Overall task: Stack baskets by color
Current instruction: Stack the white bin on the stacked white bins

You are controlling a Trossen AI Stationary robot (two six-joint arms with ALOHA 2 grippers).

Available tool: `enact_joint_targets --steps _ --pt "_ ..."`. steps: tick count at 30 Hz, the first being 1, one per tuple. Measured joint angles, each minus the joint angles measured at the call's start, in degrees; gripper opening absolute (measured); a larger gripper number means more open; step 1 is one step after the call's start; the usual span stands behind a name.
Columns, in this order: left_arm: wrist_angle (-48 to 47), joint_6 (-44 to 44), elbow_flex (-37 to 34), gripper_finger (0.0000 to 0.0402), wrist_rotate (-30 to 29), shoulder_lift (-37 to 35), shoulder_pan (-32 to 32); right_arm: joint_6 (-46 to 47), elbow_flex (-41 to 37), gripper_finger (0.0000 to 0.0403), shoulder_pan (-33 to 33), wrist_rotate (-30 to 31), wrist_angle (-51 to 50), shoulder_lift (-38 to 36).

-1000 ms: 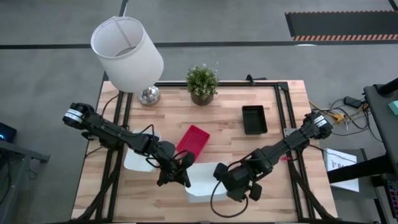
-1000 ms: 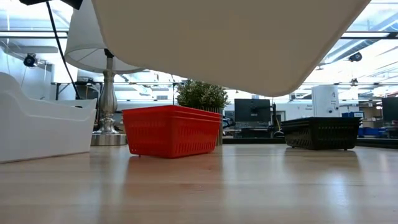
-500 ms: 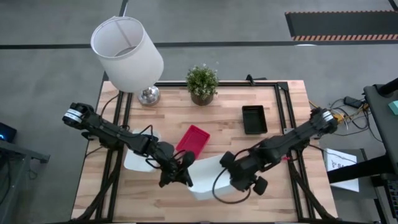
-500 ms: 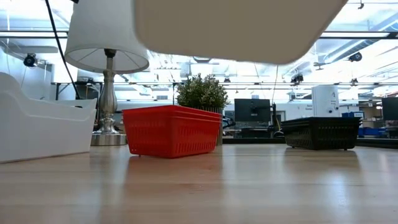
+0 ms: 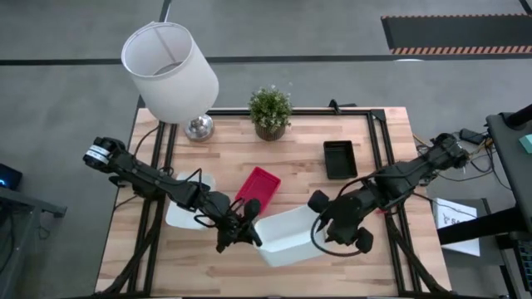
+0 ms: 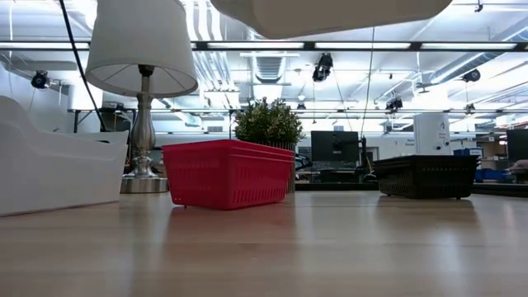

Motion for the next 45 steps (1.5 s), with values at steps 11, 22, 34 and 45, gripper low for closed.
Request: enact_joint_targets --steps 11,22,34,45 --pt "2.05 0.15 -0.27 0.0000 -0.24 -0.02 -0.35 8.52 -0.44 0.0158 -0.84 2.28 0.48 5.91" --pt "2.32 -0.02 -0.69 0.0001 -0.48 -0.11 -0.37 9.49 -0.61 0.0250 -2.63 2.68 1.93 11.96" --pt "2.82 -5.61 -3.30 0.0001 -2.36 -0.11 -0.17 8.23 -0.44 0.0280 -6.44 0.73 5.06 12.08" --pt "2.18 -10.27 -3.37 0.0001 -7.90 -2.40 -3.35 5.03 -0.85 0.0248 -7.74 -2.77 3.80 5.92"
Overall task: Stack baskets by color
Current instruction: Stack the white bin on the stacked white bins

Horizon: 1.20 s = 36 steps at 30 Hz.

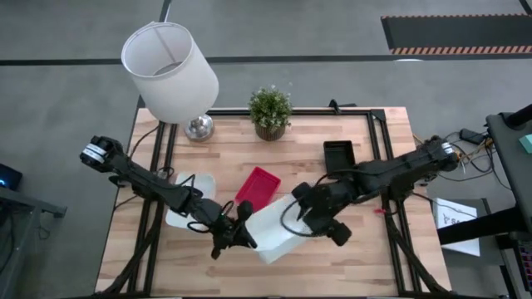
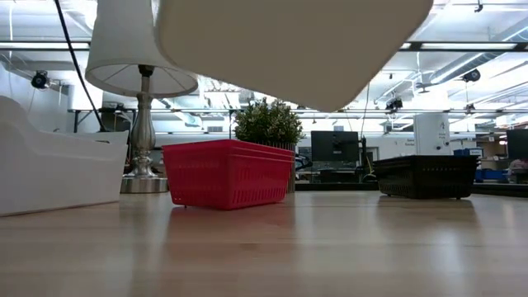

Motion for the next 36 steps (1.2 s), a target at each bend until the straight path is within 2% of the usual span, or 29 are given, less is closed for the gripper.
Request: enact_joint_targets --steps 3,6,9,12,17,23,27,32,36 --pt "-3.87 -1.75 1.43 0.0000 -6.29 -0.96 -2.20 -2.39 -1.14 0.0239 -0.10 0.04 1.58 -3.51" --pt "-11.57 -4.17 5.09 0.0000 -13.79 -1.49 -4.73 -5.22 -4.46 0.0231 -0.09 0.15 5.64 -7.52" --pt "-24.54 -7.93 10.34 0.0000 -20.46 -1.49 -7.30 -6.81 -9.70 0.0226 -0.02 0.01 10.72 -12.20" --pt "-39.01 -15.29 16.58 0.0000 -26.82 -1.49 -9.53 -7.81 -16.71 0.0224 -0.04 0.03 18.73 -17.22" --pt "-60.85 -27.65 26.61 0.0000 -33.17 -1.49 -12.62 -8.12 -28.45 0.0224 -0.05 0.06 30.58 -24.71" --pt "-77.92 -38.13 37.24 0.0000 -34.42 -1.49 -14.99 -8.08 -39.48 0.0224 -0.02 0.08 43.26 -31.44" --pt "-91.48 -47.32 41.06 0.0000 -34.54 -1.49 -15.83 -8.74 -45.13 0.0224 -0.04 0.15 50.64 -33.65" --pt "-104.57 -60.18 39.39 0.0000 -32.90 -1.49 -16.87 -9.04 -49.41 0.0224 -0.04 0.21 56.58 -34.19" --pt "-105.81 -64.39 35.38 0.0000 -31.22 -1.28 -19.11 -8.65 -51.56 0.0224 -0.05 0.21 59.46 -33.67"
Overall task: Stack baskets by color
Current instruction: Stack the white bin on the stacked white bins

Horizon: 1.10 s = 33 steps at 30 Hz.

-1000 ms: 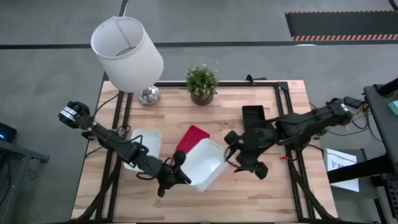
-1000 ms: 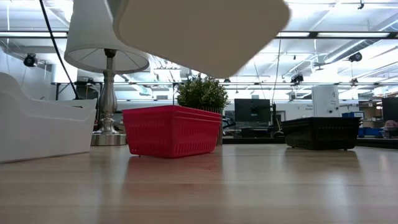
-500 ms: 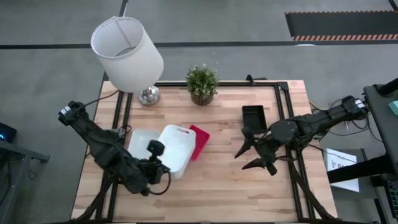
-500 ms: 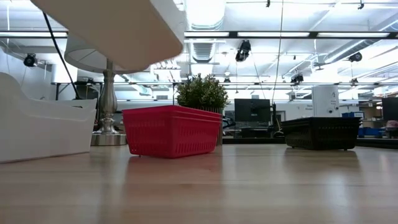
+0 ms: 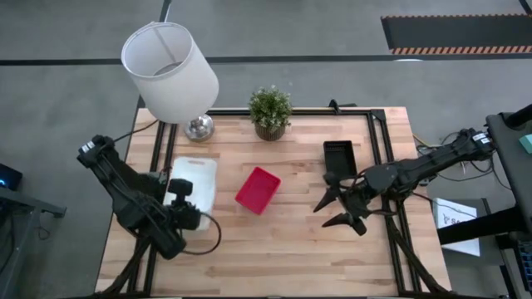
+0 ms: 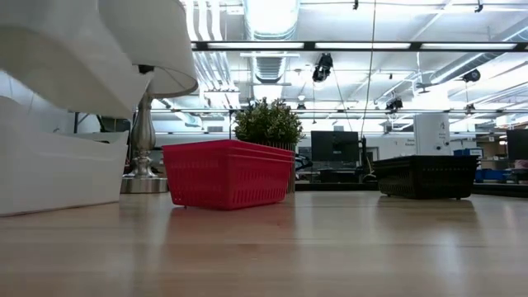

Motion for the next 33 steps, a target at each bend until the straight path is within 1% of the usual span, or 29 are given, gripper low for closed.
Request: enact_joint_targets --steps 3,6,8,12,16,22,25,33 --pt "0.35 -0.02 -3.43 0.0000 0.38 0.11 -2.05 0.04 -0.91 0.0224 -0.19 0.03 0.15 0.18" --pt "0.38 -0.32 -6.12 0.0000 0.36 0.11 -2.81 0.29 -1.28 0.0224 -0.34 0.42 0.72 0.45" --pt "0.50 -2.19 -7.40 0.0000 0.95 0.07 -3.10 1.16 -1.51 0.0224 -0.34 0.43 1.01 0.54" --pt "1.99 -3.77 -9.52 0.0000 4.63 0.04 -3.24 2.65 -1.51 0.0224 -0.45 0.44 1.13 0.80" --pt "3.03 -6.33 -10.53 0.0000 5.99 0.02 -3.49 2.78 -1.54 0.0224 -0.45 0.46 1.17 1.22" --pt "3.07 -10.81 -12.05 0.0000 11.51 0.02 -3.54 4.10 -1.58 0.0224 -0.45 0.52 1.11 1.60" --pt "3.33 -13.27 -12.57 0.0000 12.22 0.02 -3.57 5.05 -1.58 0.0224 -0.45 1.36 1.13 1.60" --pt "3.94 -13.38 -11.54 0.0000 13.09 -0.04 -3.55 5.90 -1.58 0.0224 -0.45 1.40 1.13 1.60"
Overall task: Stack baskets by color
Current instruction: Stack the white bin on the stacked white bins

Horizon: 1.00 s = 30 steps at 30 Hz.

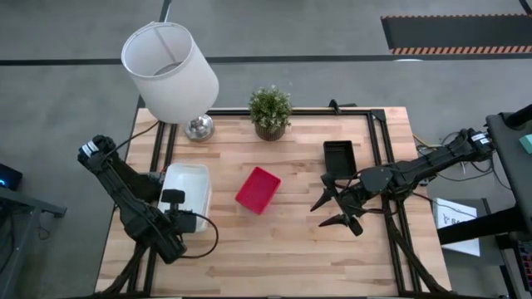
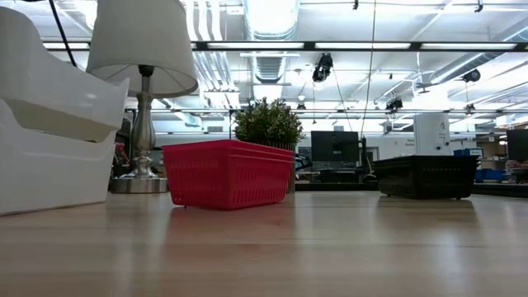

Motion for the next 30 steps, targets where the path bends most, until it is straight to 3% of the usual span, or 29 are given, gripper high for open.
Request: enact_joint_targets --steps 8,18,30 --pt "0.00 -5.82 0.05 0.0000 2.98 -0.11 0.00 0.81 0.00 0.0224 0.00 0.02 -0.04 0.00" --pt "0.35 -5.86 -1.59 0.0003 2.92 -0.09 -0.04 1.08 0.00 0.0224 0.00 0.02 -0.04 0.13" --pt "1.23 -4.91 -0.44 0.0104 1.27 -0.07 0.02 1.79 -0.74 0.0224 0.00 0.02 -0.07 0.13"
